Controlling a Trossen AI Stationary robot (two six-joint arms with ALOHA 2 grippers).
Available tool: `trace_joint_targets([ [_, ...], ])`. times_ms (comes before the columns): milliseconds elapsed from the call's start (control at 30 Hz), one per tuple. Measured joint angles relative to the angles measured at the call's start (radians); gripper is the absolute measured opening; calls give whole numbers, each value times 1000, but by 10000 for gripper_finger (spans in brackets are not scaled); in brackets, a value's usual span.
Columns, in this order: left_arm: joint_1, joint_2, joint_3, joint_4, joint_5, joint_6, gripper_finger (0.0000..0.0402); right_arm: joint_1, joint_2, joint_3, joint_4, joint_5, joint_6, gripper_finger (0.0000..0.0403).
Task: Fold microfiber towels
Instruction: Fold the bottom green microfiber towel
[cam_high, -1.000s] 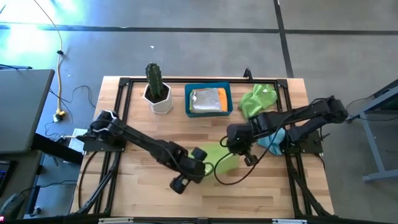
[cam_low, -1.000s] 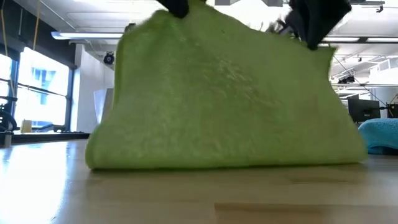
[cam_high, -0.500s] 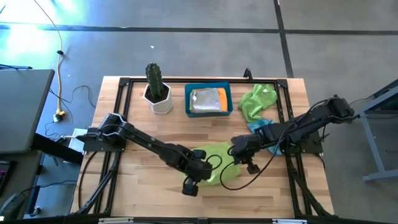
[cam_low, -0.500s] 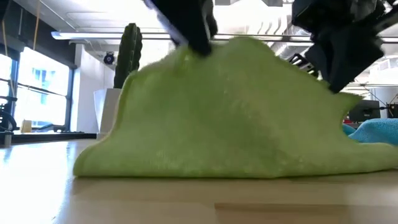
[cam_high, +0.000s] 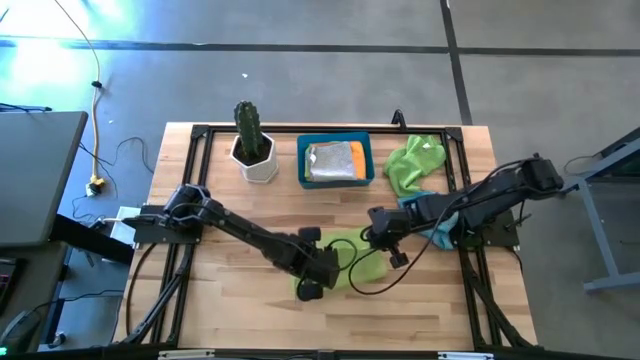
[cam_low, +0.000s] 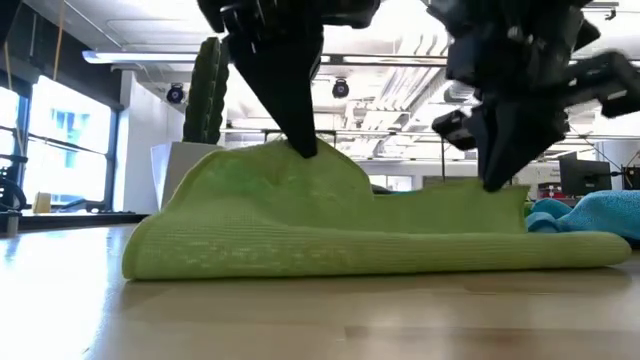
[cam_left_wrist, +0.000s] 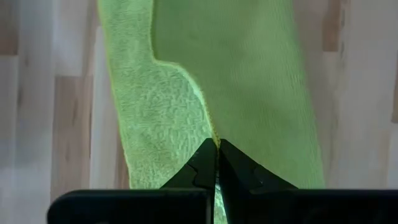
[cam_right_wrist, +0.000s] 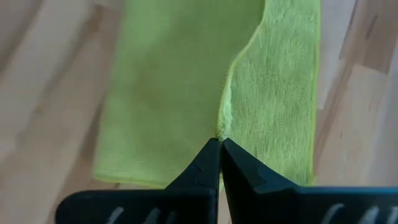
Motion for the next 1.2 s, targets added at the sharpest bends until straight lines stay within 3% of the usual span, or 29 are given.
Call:
trace_joint_targets([
  [133,2,9,1,-25,-8,-9,1,-13,57,0,21,15,-28,0],
  [300,6,36,1,-43,-6,-54,1,-24,80,0,27,118,-22,0],
  [533,7,42,0,-65,-150,-54,1,-27,83,0,37,132,-54,0],
  [867,12,54,0,-129,-164,-82,1,-28,83,0,44,224,-57,0],
  [1200,33,69,0,-157,-181,-86,1,-28,83,0,43,232,-54,1],
])
